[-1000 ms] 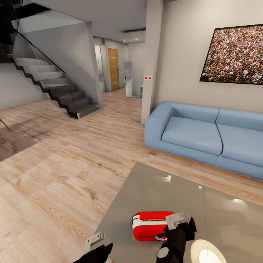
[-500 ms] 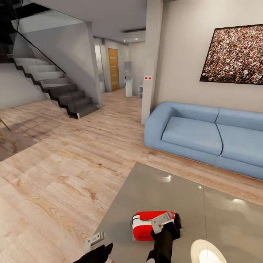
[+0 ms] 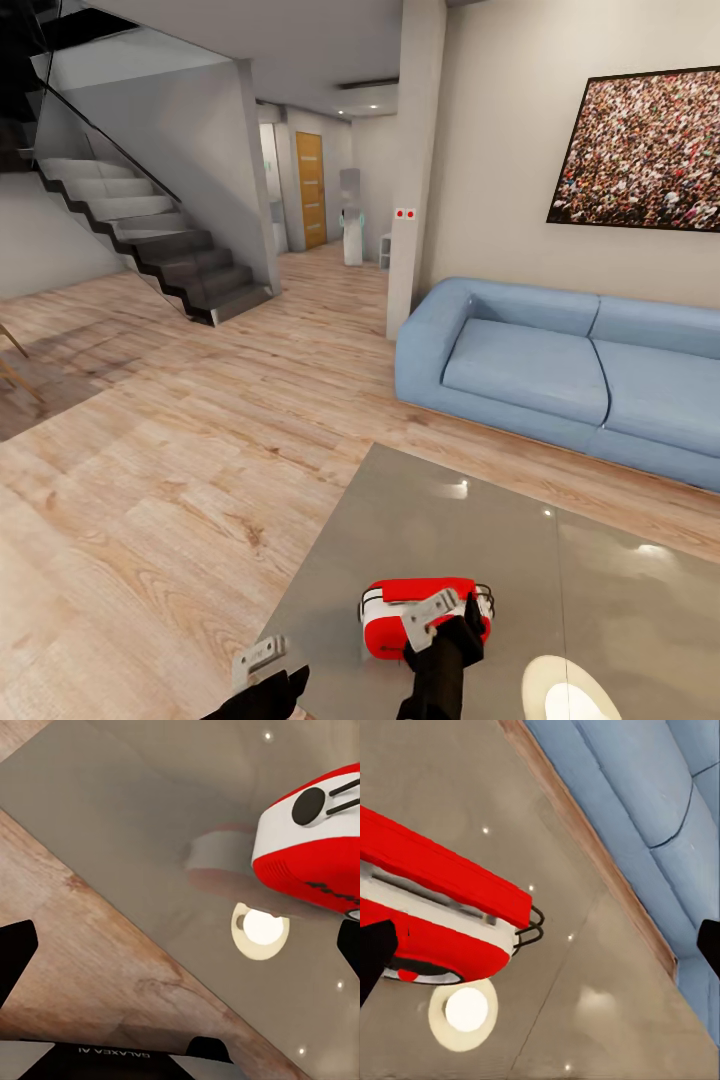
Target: Turn on the radio receiver that's on the table in the living room.
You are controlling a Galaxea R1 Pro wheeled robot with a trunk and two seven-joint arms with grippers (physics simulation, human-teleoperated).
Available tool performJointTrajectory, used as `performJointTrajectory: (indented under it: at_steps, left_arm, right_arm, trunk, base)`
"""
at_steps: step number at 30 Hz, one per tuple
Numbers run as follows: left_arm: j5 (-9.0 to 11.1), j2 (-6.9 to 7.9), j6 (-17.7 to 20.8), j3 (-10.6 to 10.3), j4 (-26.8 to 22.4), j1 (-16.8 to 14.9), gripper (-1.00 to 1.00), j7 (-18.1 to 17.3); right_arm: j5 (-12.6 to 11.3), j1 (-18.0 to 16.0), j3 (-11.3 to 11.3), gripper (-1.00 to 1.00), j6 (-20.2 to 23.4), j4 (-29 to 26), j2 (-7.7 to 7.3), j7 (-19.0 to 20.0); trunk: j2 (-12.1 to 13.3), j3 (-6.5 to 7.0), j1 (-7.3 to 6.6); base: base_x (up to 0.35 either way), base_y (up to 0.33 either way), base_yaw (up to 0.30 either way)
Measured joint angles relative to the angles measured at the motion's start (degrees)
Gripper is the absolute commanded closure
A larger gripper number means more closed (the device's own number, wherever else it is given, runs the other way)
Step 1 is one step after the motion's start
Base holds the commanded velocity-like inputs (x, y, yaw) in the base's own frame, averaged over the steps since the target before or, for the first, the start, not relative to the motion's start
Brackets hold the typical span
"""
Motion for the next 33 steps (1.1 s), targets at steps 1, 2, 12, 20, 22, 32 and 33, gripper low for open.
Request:
performJointTrajectory:
  at_steps: [1,2,12,20,22,32,33]
  left_arm:
    - [0.0,0.00,0.0,0.0,0.0,0.0,-1.00,0.0]
    - [0.0,0.00,0.0,0.0,0.0,0.0,-1.00,0.0]
    - [0.0,0.00,0.0,-0.1,0.0,0.0,-1.00,0.0]
    - [0.1,0.00,0.0,-0.1,-0.1,0.0,-1.00,0.0]
    - [0.1,0.00,0.0,-0.1,0.0,0.0,-1.00,0.0]
    - [0.1,-0.06,0.0,-0.1,0.0,0.0,-1.00,0.0]
    - [0.1,-0.08,0.0,-0.1,0.0,0.0,-1.00,0.0]
  right_arm:
    - [0.0,0.0,0.0,-1.00,1.2,0.4,0.00,4.1]
    - [0.2,0.0,0.0,-1.00,1.7,0.5,0.00,5.5]
    - [9.1,0.0,0.0,-1.00,2.2,1.4,-0.14,8.4]
    - [14.7,0.0,-1.0,-1.00,1.9,2.2,-0.17,8.6]
    - [14.7,0.0,-1.1,-1.00,1.9,2.2,-0.18,9.5]
    - [17.6,0.0,-2.3,-1.00,1.8,2.1,-0.23,24.3]
    - [17.8,0.0,-2.2,-1.00,1.8,2.1,-0.24,24.5]
  trunk:
    - [0.0,0.00,0.00]
    - [0.0,0.00,0.00]
    - [0.0,0.00,0.00]
    - [0.0,0.00,0.00]
    - [0.0,0.00,0.00]
    - [0.0,0.00,0.00]
    - [0.0,0.00,0.00]
  base:
    - [0.000,0.000,0.000]
    - [0.000,0.000,0.000]
    - [0.000,0.000,0.000]
    - [0.000,0.000,0.000]
    - [0.000,0.000,0.000]
    - [0.000,0.000,0.000]
    - [0.000,0.000,0.000]
